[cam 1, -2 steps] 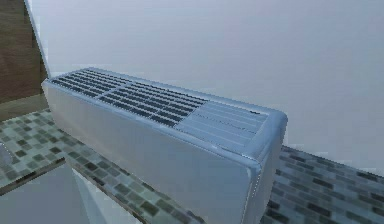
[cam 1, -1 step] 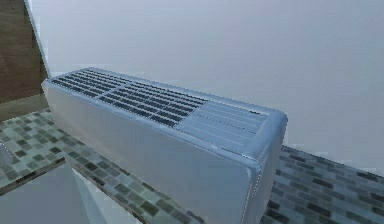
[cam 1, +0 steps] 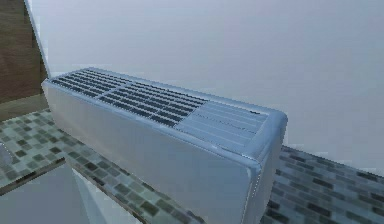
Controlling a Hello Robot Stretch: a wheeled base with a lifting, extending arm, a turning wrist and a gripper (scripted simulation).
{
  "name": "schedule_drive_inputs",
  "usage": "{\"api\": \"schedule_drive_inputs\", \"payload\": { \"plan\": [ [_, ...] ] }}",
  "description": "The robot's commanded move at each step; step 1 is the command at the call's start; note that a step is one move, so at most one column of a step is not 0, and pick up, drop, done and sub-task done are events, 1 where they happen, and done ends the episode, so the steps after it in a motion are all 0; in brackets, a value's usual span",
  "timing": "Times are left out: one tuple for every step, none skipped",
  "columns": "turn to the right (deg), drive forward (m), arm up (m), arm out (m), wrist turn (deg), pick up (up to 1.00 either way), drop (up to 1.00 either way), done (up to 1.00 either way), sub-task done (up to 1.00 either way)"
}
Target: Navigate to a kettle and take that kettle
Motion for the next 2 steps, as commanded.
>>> {"api": "schedule_drive_inputs", "payload": {
  "plan": [
    [0.0, 0.0, 0.0, 0.0, 45.0, 0.0, 0.0, 0.0, 0.0],
    [0.0, 0.0, -0.14, 0.0, 0.0, 0.0, 0.0, 0.0, 0.0]
  ]
}}
